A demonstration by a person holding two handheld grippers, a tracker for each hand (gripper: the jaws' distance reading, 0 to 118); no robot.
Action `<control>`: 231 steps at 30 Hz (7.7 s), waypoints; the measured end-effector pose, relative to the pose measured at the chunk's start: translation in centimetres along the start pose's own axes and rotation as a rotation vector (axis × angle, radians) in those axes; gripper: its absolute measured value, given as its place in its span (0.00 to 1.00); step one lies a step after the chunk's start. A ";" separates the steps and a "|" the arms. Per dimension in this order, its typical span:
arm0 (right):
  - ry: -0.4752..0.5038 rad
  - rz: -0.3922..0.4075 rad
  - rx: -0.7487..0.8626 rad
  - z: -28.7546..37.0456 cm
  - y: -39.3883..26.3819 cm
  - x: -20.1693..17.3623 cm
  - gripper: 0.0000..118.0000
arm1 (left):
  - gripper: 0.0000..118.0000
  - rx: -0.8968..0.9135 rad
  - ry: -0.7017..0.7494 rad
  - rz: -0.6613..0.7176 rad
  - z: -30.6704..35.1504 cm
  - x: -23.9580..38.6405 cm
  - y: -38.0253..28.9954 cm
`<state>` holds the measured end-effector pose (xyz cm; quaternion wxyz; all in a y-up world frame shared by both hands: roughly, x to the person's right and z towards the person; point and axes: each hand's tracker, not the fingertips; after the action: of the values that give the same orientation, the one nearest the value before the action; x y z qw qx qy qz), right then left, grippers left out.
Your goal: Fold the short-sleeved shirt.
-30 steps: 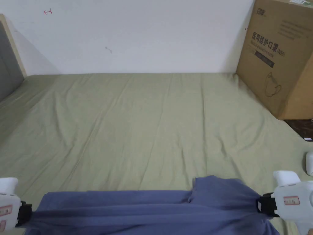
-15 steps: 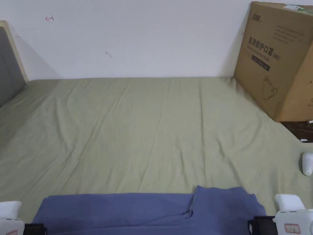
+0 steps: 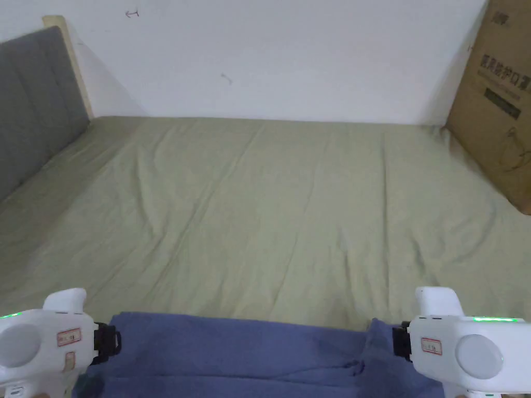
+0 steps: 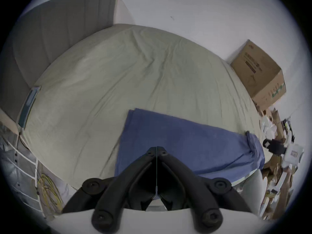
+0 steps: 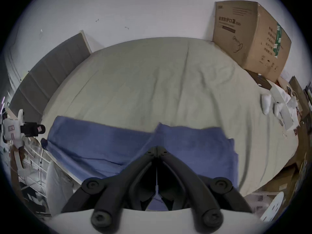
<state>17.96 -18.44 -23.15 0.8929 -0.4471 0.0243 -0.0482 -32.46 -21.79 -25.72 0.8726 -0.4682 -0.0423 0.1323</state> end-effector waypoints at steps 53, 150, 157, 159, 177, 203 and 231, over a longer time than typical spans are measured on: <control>0.064 -0.394 0.012 2.5 -3.5 9.8 0.00 | 0.05 0.027 -0.472 -0.575 -2.5 30.2 -4.8; 0.092 -0.268 -0.078 -1.1 -0.5 4.1 0.00 | 0.08 -0.120 -0.488 0.331 0.7 1.9 4.7; 0.111 -0.433 -0.030 0.5 -2.3 8.9 0.00 | 0.08 -0.132 -0.531 0.057 1.1 15.3 6.2; 0.099 -0.445 -0.027 0.9 -2.9 10.0 0.00 | 0.08 -0.147 -0.567 -0.031 0.3 20.0 5.2; 0.072 -0.519 -0.037 1.0 -5.5 13.1 0.00 | 0.91 -0.261 -0.563 -0.055 -5.4 25.6 2.9; 0.059 -0.488 -0.060 0.6 -5.6 13.2 0.00 | 0.00 -0.470 -0.567 -0.177 -11.7 32.7 -7.9; 0.247 -0.075 -0.222 -6.5 -0.5 -1.1 0.00 | 0.00 -0.197 -0.590 0.218 -5.3 10.9 -2.0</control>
<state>16.31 -23.79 -26.60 0.8259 -0.5341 0.1223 -0.1329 -20.51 -24.14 -27.59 0.7540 -0.4935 -0.2553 0.3503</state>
